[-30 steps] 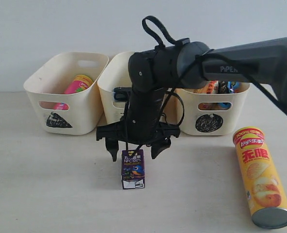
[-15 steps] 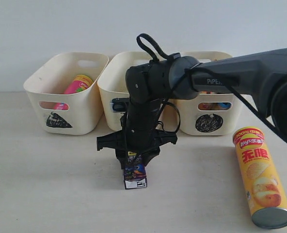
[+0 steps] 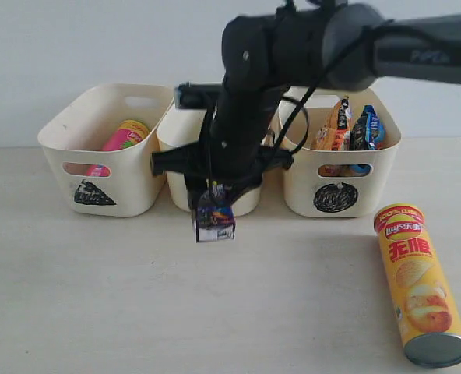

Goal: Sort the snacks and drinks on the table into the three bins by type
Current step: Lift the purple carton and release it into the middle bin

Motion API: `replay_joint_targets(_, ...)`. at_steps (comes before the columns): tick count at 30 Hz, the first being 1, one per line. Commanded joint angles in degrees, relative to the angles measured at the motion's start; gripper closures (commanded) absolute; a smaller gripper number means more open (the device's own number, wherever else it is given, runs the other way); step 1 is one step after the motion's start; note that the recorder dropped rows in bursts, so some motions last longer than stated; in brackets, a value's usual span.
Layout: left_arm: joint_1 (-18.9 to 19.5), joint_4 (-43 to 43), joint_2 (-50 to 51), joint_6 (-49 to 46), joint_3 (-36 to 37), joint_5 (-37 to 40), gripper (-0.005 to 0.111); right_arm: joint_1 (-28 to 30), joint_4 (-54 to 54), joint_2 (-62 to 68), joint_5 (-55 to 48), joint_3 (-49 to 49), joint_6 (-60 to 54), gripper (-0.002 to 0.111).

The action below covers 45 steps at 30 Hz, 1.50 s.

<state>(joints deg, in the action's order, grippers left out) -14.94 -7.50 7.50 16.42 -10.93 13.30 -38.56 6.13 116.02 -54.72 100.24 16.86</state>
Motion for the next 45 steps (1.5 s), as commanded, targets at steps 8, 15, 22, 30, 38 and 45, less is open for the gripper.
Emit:
replay_joint_targets(8,0.0,0.7,0.3,0.0,0.1,0.0,0.102,5.5,-0.9,-2.1,5.4,11.8,-2.7,0.108)
replay_joint_targets(15,0.0,0.7,0.3,0.0,0.1,-0.1,0.102,6.1,-1.1,3.7,11.9,14.5,-4.8,0.108)
replay_joint_targets(22,0.0,0.7,0.3,0.1,0.1,-0.1,0.102,6.1,-4.1,7.3,16.6,14.7,-4.8,0.108)
replay_joint_targets(30,0.0,0.7,0.3,0.2,0.1,-0.1,0.102,6.1,-7.6,7.5,20.2,14.7,-4.8,0.108)
replay_joint_targets(38,0.0,0.7,0.3,0.2,0.1,-0.1,0.102,6.1,-9.9,8.0,19.7,14.7,-4.8,0.083)
replay_joint_targets(45,0.0,0.7,0.3,0.2,0.1,-0.1,0.102,6.1,-11.0,7.9,19.7,14.7,-4.8,0.030)
